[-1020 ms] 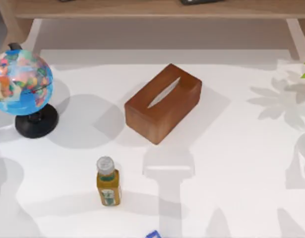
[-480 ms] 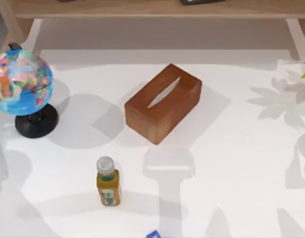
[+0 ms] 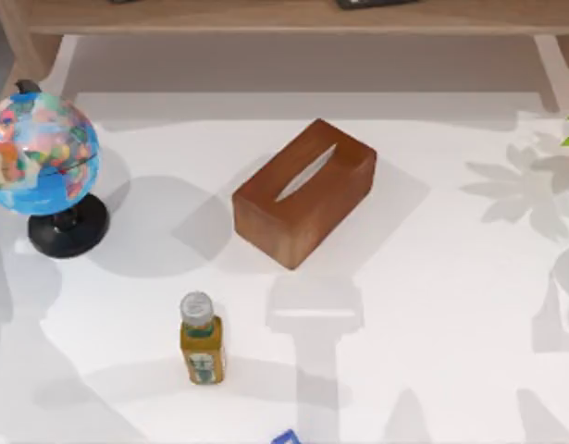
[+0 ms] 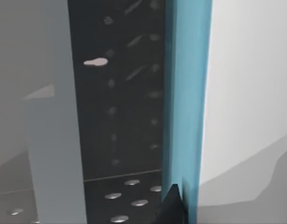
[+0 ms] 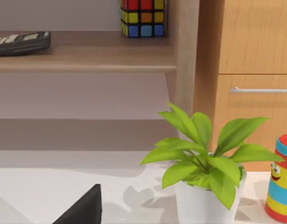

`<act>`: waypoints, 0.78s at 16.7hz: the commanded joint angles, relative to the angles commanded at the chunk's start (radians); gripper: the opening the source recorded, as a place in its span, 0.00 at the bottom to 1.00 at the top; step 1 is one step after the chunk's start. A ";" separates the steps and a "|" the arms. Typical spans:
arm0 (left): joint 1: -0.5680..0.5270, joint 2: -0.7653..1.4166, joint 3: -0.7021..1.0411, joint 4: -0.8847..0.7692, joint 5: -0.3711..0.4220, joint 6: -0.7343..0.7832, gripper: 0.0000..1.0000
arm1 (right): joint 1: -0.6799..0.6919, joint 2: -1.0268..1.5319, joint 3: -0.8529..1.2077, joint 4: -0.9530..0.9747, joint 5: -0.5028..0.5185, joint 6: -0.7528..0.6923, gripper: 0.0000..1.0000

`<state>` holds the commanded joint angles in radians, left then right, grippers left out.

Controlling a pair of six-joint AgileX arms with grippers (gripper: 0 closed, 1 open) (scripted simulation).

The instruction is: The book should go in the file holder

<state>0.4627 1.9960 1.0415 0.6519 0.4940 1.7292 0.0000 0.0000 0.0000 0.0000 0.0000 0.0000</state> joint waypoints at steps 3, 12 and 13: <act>0.000 0.000 0.000 0.000 0.000 0.000 0.15 | 0.000 0.000 0.000 0.000 0.000 0.000 1.00; 0.000 0.000 0.000 0.000 0.000 0.000 0.83 | 0.000 0.000 0.000 0.000 0.000 0.000 1.00; 0.000 0.000 0.000 0.000 0.000 0.000 0.90 | 0.000 0.000 0.000 0.000 0.000 0.000 1.00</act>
<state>0.4627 1.9960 1.0415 0.6519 0.4940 1.7292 0.0000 0.0000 0.0000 0.0000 0.0000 0.0000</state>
